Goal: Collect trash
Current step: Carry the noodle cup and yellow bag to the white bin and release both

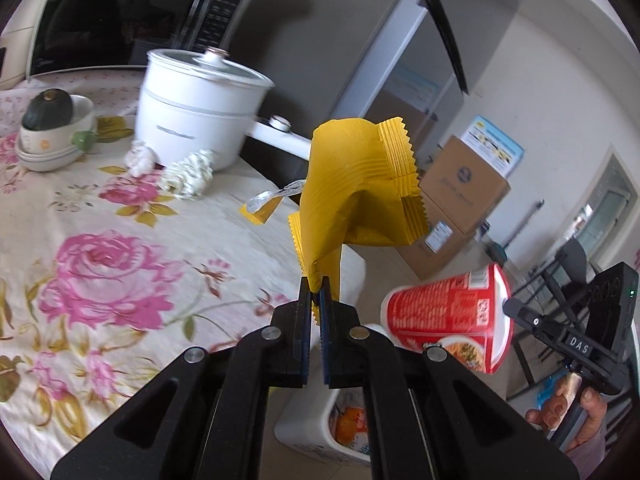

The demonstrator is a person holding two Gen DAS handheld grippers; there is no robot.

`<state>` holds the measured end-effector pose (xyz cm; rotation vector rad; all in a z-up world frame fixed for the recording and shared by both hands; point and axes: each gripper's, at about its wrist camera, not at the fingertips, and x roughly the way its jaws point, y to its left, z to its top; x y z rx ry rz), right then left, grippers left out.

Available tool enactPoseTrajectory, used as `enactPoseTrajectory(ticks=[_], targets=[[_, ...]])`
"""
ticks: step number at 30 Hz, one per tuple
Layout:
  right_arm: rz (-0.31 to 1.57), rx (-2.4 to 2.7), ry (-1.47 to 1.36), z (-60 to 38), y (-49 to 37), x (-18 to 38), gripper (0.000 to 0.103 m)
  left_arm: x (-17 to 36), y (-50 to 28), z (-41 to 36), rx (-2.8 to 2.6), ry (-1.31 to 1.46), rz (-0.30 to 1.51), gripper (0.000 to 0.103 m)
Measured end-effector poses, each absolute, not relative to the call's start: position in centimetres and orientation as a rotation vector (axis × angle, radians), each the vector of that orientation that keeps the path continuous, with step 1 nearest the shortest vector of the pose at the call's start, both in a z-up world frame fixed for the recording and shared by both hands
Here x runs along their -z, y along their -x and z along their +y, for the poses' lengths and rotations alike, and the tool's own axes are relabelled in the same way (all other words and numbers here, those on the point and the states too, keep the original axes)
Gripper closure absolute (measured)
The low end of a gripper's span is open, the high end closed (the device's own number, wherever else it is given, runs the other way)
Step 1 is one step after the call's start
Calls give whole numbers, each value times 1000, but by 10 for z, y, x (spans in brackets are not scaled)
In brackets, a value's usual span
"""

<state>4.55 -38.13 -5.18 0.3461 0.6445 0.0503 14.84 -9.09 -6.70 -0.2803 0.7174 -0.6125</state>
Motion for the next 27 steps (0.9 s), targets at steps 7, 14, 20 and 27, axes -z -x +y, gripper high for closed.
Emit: enactPoseTrajectory(ticks=[7,14,20,27], targets=[[708,22,-328,-405,-19,69,96,75,-139,-125,672,247,758,99],[698,72,-384,-426,-4,69,48,82,-129,-160,737,205,794,99],[658,143,-412,-444,3,65,43,92,-118,-186,789,156,831,99],[612,277,-366,-452,7,61,18,103,-108,-212,847,102,869,99]])
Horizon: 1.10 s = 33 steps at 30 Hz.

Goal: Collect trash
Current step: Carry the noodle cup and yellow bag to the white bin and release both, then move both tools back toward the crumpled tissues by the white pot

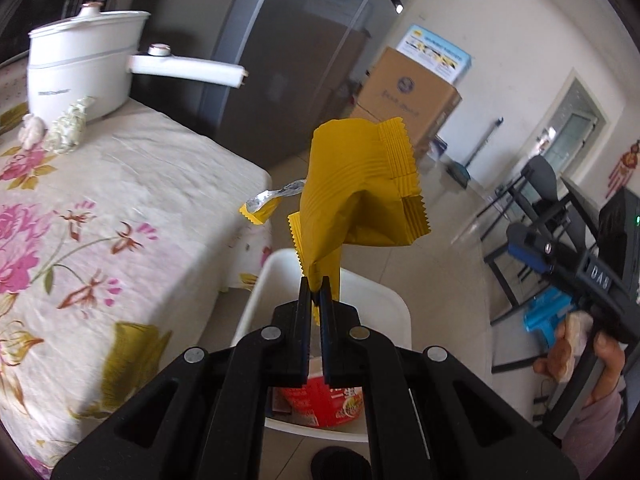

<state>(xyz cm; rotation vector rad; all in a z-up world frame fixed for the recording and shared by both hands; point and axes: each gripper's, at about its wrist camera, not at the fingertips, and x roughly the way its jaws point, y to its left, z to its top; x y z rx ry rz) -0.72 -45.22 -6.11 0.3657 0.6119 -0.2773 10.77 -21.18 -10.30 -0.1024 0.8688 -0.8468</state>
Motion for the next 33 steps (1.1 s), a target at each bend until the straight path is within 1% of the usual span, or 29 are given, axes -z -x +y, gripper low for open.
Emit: enactPoseTrajectory(ticks=[2,4,8,11,12,13,15,21,23,25,27,30,33], targets=[[606,306,-357,-455,7,61,12,109,-105,-220,859,86,887,99],[601,328,-367,-458,7,61,8,115,-104,-226,869,76,906,99],[597,366,-353,-460,7,62,7,126,-105,-236,900,83,963,99],[598,399,-311,-459,7,62,7,133,-105,-246,937,73,1008,95],[600,411,-300,-459,6,62,7,136,-105,-249,944,65,1027,87],[601,418,-292,-459,6,63,7,137,-104,-252,947,61,1037,71],[605,427,-284,-460,5,64,7,140,-102,-253,942,57,1043,56],[623,429,-272,-457,-5,68,7,135,-103,-251,896,46,1000,54],[625,424,-269,-453,-9,68,7,130,-105,-246,850,41,961,49],[621,420,-260,-448,-14,68,7,122,-108,-238,782,37,907,39],[616,416,-248,-443,-18,67,7,117,-111,-233,742,32,870,36],[610,408,-221,-431,-27,66,7,108,-115,-222,659,13,807,28],[605,404,-185,-418,-37,66,7,103,-120,-215,594,-5,767,24]])
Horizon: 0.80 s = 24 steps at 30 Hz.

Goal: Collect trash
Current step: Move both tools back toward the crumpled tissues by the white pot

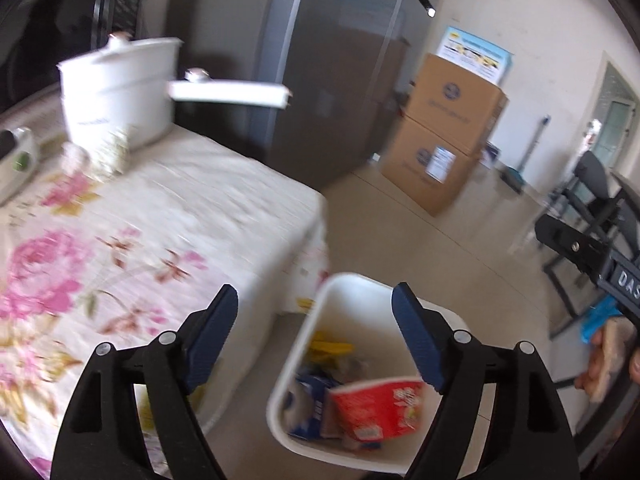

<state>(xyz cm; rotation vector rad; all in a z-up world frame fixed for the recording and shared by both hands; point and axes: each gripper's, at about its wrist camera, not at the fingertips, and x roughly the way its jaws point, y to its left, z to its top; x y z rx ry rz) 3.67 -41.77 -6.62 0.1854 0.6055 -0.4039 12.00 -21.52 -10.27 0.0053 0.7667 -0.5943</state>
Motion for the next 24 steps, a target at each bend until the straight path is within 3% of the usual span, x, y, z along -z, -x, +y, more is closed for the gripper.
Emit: enactPoseTrajectory(ticks=[8,24], targets=[[570,396,-82,-380,-60,65,7,84,-131,-190,388,-58,633,11],[580,325,27,-305,-132,77,7,93,-173,-111,230,62,704,11]])
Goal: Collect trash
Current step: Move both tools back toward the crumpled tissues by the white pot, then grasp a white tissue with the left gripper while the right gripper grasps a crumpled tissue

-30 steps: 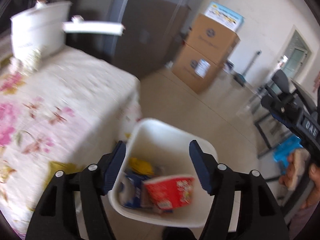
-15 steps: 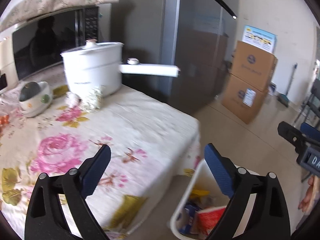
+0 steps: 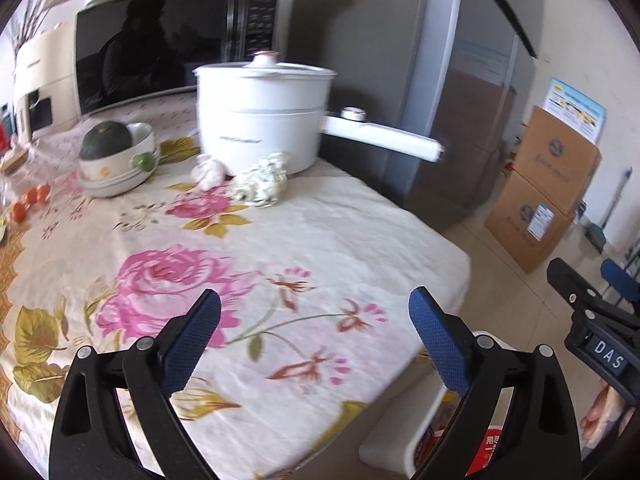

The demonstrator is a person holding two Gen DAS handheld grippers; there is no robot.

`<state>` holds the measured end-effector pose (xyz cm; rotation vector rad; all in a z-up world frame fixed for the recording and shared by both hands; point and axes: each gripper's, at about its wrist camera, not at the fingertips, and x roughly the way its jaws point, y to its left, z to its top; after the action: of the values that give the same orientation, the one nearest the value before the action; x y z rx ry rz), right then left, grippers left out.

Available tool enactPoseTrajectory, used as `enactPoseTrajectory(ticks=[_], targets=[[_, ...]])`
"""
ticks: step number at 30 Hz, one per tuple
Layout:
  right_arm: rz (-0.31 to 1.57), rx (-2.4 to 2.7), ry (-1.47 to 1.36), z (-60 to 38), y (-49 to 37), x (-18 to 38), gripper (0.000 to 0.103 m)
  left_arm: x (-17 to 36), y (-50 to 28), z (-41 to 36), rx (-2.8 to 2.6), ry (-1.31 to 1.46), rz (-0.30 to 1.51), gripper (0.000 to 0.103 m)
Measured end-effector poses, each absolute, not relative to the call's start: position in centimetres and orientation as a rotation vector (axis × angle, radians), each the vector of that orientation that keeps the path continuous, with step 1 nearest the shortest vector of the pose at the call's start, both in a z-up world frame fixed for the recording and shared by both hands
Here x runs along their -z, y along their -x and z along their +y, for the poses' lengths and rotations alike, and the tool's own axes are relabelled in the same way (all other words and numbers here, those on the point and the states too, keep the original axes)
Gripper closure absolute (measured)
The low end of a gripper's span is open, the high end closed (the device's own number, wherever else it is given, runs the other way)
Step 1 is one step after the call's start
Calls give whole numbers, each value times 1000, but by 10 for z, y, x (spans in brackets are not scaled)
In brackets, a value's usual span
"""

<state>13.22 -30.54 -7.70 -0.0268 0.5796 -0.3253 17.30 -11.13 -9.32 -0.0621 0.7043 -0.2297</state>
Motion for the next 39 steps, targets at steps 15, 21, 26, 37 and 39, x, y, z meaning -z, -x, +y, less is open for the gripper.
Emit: enactPoseTrajectory(ticks=[15,21,26,37,39], targets=[[654,154,-2,-216,-217,100,7,104,-208,-10,95,219,779,11],[690,87,-29,-185,-275,113,7,103,-218,38,42,315,790,11],[764,31,-74,-164,-332,129,7,105,-221,68,21,376,814,11],[837,-45,-128,-140,-408,157,22,120,-235,94,-4,410,862,11],[891,-97,-138,-139,-415,164,64,122,-240,90,0,401,854,11]])
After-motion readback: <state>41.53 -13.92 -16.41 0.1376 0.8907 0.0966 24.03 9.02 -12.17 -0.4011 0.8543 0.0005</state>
